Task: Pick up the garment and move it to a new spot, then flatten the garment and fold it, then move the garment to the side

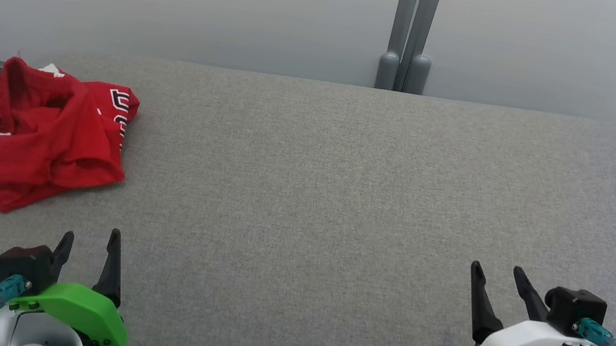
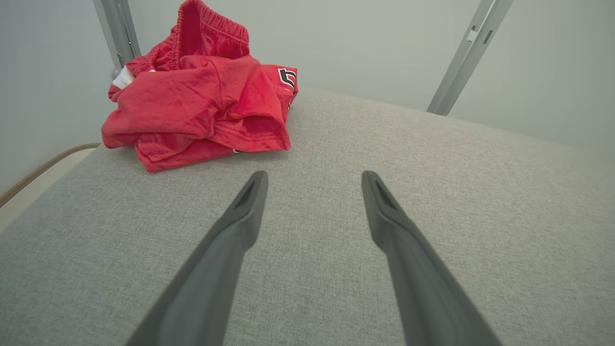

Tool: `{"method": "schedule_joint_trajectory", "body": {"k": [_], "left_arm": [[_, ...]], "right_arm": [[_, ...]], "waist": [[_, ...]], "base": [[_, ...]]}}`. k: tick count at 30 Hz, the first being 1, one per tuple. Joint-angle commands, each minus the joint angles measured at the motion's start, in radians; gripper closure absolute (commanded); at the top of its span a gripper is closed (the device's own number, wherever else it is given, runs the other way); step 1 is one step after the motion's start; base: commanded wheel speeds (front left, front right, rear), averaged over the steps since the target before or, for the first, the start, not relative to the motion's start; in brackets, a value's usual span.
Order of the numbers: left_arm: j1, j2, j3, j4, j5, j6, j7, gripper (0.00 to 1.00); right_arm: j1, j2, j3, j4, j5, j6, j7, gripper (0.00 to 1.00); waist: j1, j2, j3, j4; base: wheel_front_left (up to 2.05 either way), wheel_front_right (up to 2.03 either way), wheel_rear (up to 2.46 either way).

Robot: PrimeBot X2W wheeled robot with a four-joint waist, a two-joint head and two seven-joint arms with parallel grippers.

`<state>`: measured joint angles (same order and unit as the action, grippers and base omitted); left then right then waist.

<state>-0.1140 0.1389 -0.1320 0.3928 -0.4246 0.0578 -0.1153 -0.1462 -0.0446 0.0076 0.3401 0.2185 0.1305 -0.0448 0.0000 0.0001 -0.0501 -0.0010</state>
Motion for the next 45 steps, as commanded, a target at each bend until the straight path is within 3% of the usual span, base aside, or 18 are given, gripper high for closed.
{"method": "schedule_joint_trajectory", "body": {"k": [1, 38, 45], "left_arm": [[-0.018, 0.010, -0.004, -0.001, 0.023, 0.007, -0.007, 0.00], [0.002, 0.032, -0.056, 0.009, 0.221, 0.065, -0.049, 0.00], [0.006, 0.035, -0.059, 0.014, 0.207, 0.064, -0.048, 0.00]], "right_arm": [[-0.015, -0.005, -0.001, -0.002, -0.026, 0.000, -0.006, 0.00], [-0.035, -0.008, 0.021, 0.036, -0.322, 0.000, -0.052, 0.00], [-0.031, -0.008, 0.023, 0.038, -0.317, 0.000, -0.051, 0.00]], "waist": [[0.0000, -0.0001, -0.001, 0.000], [0.0000, -0.0001, -0.022, 0.000], [0.0000, -0.0001, -0.025, -0.001]], "base": [[0.00, 0.00, 0.00], [0.00, 0.00, 0.00], [0.00, 0.00, 0.00]]}}
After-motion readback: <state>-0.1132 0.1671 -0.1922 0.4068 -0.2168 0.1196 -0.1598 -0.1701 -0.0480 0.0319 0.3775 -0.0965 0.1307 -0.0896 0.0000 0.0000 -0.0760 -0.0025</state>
